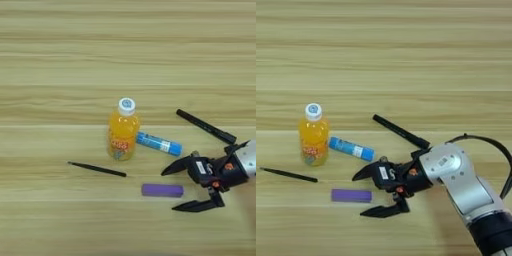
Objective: Move the objects on the table
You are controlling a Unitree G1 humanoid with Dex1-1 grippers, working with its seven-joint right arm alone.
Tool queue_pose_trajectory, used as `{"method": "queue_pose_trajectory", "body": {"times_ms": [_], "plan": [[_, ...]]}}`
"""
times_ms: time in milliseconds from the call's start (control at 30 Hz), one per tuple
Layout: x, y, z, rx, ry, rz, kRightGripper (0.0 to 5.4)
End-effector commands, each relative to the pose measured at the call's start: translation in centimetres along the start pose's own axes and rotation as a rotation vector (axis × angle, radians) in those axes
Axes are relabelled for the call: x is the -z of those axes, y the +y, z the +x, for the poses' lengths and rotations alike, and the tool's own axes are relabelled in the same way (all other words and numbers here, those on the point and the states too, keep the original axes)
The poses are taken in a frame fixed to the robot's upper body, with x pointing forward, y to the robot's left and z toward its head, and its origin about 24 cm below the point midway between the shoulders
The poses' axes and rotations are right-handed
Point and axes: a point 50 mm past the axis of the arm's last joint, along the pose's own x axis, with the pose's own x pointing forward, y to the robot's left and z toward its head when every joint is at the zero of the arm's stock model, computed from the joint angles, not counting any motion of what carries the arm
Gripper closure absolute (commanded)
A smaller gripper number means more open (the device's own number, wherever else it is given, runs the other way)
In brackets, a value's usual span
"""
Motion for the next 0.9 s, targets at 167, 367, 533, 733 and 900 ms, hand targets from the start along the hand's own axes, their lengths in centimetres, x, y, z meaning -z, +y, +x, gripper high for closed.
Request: {"method": "queue_pose_trajectory", "body": {"times_ms": [167, 367, 533, 733, 900], "plan": [[-0.84, -1.85, -1.54, 0.096, 0.034, -0.075, 2.54], [-0.79, -2.01, -1.59, 0.109, 0.033, -0.076, 3.17], [-0.77, -2.1, -1.59, 0.117, 0.03, -0.075, 3.64], [-0.78, -2.16, -1.56, 0.12, 0.025, -0.074, 4.19], [-0.79, -2.2, -1.53, 0.121, 0.022, -0.074, 4.62]]}}
